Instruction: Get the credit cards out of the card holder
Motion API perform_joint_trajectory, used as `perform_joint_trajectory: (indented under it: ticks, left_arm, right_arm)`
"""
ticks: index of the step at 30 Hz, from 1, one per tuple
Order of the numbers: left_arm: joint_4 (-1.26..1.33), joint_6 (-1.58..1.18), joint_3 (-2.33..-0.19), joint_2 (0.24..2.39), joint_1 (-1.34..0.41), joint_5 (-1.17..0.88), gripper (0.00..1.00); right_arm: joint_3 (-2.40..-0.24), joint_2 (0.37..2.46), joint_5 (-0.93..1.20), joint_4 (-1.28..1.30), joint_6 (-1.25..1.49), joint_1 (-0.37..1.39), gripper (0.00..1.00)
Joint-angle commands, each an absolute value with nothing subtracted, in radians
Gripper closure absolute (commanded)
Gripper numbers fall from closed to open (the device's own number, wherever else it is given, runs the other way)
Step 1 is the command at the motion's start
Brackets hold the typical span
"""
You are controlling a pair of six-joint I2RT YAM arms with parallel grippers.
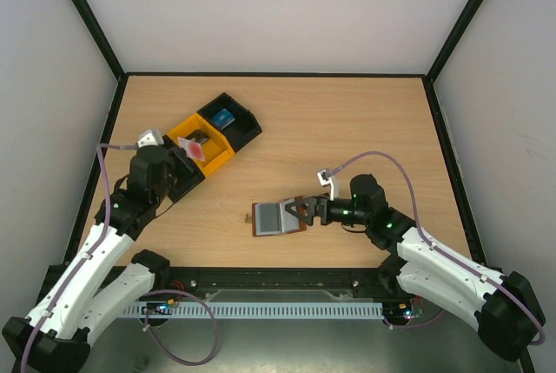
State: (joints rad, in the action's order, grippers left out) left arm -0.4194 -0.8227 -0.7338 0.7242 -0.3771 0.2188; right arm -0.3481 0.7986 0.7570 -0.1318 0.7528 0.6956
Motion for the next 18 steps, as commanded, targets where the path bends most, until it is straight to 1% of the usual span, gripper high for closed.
perform_joint_trajectory:
  ticks: [1, 8, 15, 18]
  left_arm:
    - [-0.43, -0.85, -0.708, 0.727, -0.289, 0.304, 0.97]
    - [-0.358, -0.871, -0.627, 0.77, -0.137, 0.327, 0.97]
    - [-0.157, -0.871, -0.523, 0.857, 0.006, 0.157, 0.97]
    - [-0.091, -0.855, -0.512, 0.915, 0.024, 0.141, 0.97]
  right_arm:
    - [-0.332, 0.792, 0.743, -0.148, 0.773, 0.696, 0.02]
    - [-0.334, 0.798, 0.736, -0.151, 0.777, 0.696, 0.02]
    - [-0.337, 0.813, 0.734, -0.142, 0.77, 0.696, 0.02]
    - [-0.339, 0.821, 0.74, -0.151, 0.777, 0.696, 0.02]
